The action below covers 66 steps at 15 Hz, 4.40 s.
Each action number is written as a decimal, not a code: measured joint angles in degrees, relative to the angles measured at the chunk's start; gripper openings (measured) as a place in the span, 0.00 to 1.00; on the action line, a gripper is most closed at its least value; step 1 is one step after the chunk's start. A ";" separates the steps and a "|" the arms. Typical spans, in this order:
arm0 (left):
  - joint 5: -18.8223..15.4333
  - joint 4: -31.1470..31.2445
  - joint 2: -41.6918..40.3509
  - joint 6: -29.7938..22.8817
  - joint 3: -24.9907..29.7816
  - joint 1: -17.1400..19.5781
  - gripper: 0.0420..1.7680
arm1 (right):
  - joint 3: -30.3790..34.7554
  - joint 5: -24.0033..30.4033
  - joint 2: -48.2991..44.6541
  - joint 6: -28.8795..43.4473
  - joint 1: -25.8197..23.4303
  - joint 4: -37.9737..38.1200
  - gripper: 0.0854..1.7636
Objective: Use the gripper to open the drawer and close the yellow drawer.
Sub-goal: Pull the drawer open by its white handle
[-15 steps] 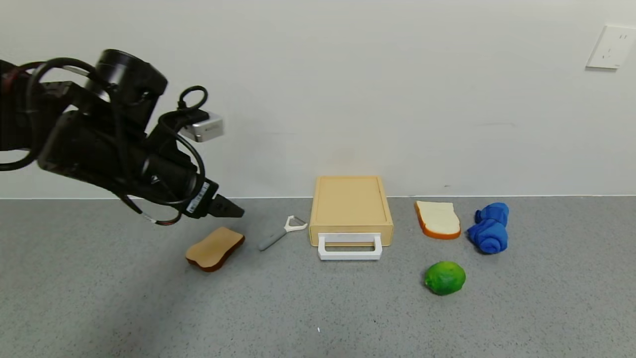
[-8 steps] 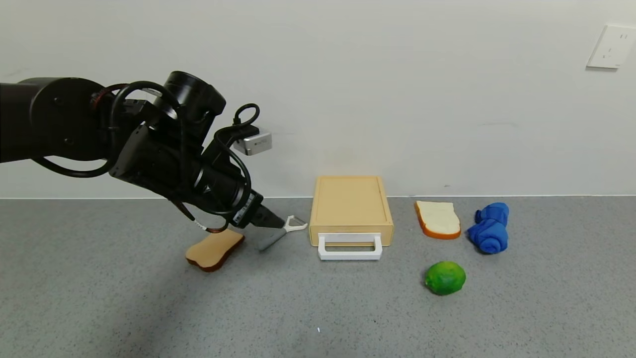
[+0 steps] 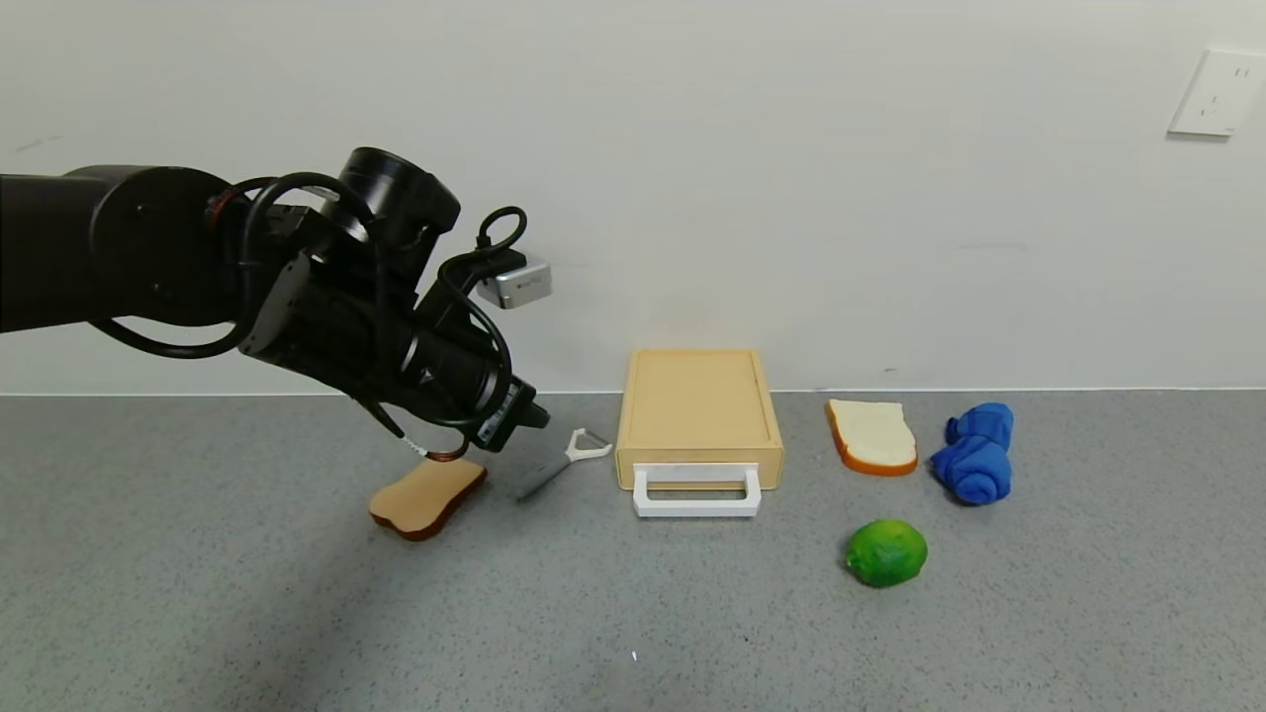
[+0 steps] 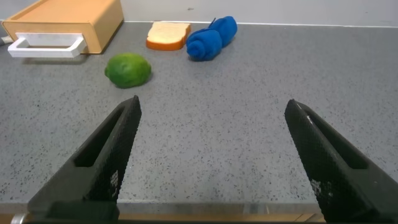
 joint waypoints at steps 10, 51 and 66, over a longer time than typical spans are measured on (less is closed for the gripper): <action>-0.82 0.02 8.70 2.80 -6.29 -5.21 0.04 | 0.00 0.02 0.00 0.00 0.00 0.00 0.96; 4.41 -15.30 35.43 -13.48 -20.57 -11.56 0.04 | 0.00 0.02 0.00 0.00 0.00 0.00 0.97; 9.05 -4.13 34.95 -20.83 -20.89 -12.96 0.04 | 0.00 0.05 0.00 -0.02 0.00 0.00 0.97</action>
